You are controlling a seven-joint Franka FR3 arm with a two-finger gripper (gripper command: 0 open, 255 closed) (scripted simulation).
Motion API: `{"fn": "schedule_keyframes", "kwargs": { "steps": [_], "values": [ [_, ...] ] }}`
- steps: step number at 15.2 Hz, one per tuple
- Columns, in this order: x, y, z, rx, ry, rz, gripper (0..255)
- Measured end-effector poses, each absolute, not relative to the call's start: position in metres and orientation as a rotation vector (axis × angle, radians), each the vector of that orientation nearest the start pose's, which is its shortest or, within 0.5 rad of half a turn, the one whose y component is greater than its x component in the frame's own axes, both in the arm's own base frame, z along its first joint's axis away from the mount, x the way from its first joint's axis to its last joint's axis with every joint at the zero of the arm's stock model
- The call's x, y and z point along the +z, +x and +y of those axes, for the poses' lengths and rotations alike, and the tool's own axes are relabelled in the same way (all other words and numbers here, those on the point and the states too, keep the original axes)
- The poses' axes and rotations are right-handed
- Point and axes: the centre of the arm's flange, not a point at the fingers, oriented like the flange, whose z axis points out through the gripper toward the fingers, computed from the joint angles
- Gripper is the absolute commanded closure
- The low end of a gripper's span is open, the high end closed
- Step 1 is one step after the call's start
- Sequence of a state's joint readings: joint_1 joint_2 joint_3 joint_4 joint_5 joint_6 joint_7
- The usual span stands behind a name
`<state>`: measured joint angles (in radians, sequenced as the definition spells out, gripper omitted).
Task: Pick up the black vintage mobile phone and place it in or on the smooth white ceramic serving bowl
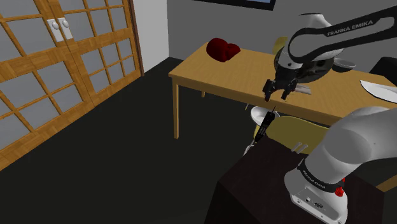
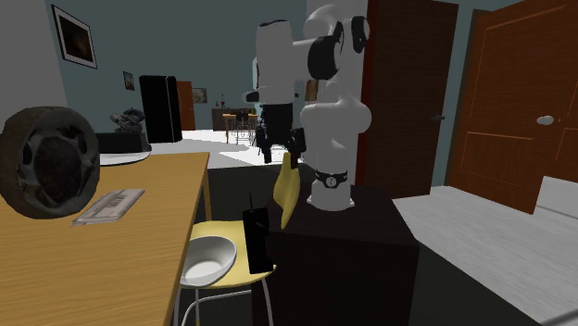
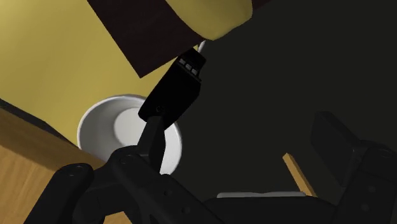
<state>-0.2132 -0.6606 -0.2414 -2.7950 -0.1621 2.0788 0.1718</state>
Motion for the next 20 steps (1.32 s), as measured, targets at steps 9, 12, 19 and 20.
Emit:
{"fn": "schedule_keyframes", "kwargs": {
  "steps": [9,12,19,20],
  "values": [
    [0.27,0.278,-0.19,0.062,-2.907,1.028,0],
    [0.243,0.273,-0.198,0.052,-2.883,1.077,0],
    [0.209,0.271,-0.196,0.049,-2.88,1.085,0],
    [0.208,0.271,-0.196,0.049,-2.88,1.085,0]
  ]
}}
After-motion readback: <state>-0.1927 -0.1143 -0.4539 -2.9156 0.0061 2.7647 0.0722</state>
